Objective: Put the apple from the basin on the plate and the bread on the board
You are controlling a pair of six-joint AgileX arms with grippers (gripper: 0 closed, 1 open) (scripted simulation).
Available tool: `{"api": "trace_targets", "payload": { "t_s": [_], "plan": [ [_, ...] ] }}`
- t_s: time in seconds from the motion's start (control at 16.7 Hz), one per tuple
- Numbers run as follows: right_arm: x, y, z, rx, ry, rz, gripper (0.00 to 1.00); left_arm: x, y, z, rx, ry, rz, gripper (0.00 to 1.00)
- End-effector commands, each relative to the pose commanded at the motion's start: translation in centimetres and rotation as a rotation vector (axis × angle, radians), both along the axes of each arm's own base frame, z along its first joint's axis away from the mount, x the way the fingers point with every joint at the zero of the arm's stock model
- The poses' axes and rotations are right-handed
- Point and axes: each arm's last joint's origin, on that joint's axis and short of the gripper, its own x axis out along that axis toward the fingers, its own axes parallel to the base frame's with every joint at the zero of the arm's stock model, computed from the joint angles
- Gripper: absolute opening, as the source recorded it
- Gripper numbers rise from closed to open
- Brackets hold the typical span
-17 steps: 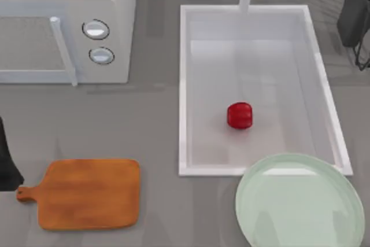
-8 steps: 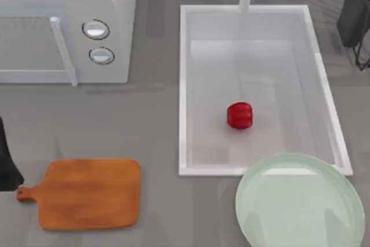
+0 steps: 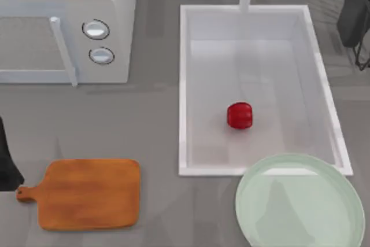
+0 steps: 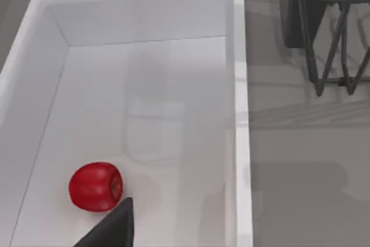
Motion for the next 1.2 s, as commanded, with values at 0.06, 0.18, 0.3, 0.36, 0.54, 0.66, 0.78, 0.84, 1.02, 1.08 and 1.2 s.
{"api": "trace_targets", "payload": {
  "t_s": [0.06,0.18,0.3,0.36,0.54,0.66,0.78,0.84,1.02,1.08,1.2],
  "plan": [
    [1.6,0.6,1.0,0.008,0.068,0.008,1.00,0.0,0.0,0.0,0.000,0.000,0.000,1.00],
    [5.3,2.3,2.5,0.016,0.206,0.020,1.00,0.0,0.0,0.0,0.000,0.000,0.000,1.00],
    [9.3,4.3,3.1,0.016,0.344,0.029,1.00,0.0,0.0,0.0,0.000,0.000,0.000,1.00],
    [11.3,5.5,3.1,0.012,0.411,0.032,1.00,0.0,0.0,0.0,0.000,0.000,0.000,1.00],
    [17.0,9.4,1.5,-0.014,0.600,0.036,1.00,0.0,0.0,0.0,0.000,0.000,0.000,1.00],
    [20.1,12.0,-0.6,-0.041,0.712,0.035,1.00,0.0,0.0,0.0,0.000,0.000,0.000,1.00],
    [22.5,14.5,-3.3,-0.071,0.810,0.032,1.00,0.0,0.0,0.0,0.000,0.000,0.000,1.00],
    [23.4,15.6,-4.6,-0.087,0.853,0.030,1.00,0.0,0.0,0.0,0.000,0.000,0.000,1.00],
    [25.2,18.1,-8.5,-0.130,0.954,0.025,1.00,0.0,0.0,0.0,0.000,0.000,0.000,1.00],
    [25.6,18.8,-9.5,-0.142,0.978,0.024,1.00,0.0,0.0,0.0,0.000,0.000,0.000,1.00],
    [26.0,19.6,-10.9,-0.158,1.009,0.023,1.00,0.0,0.0,0.0,0.000,0.000,0.000,1.00]
  ]
}}
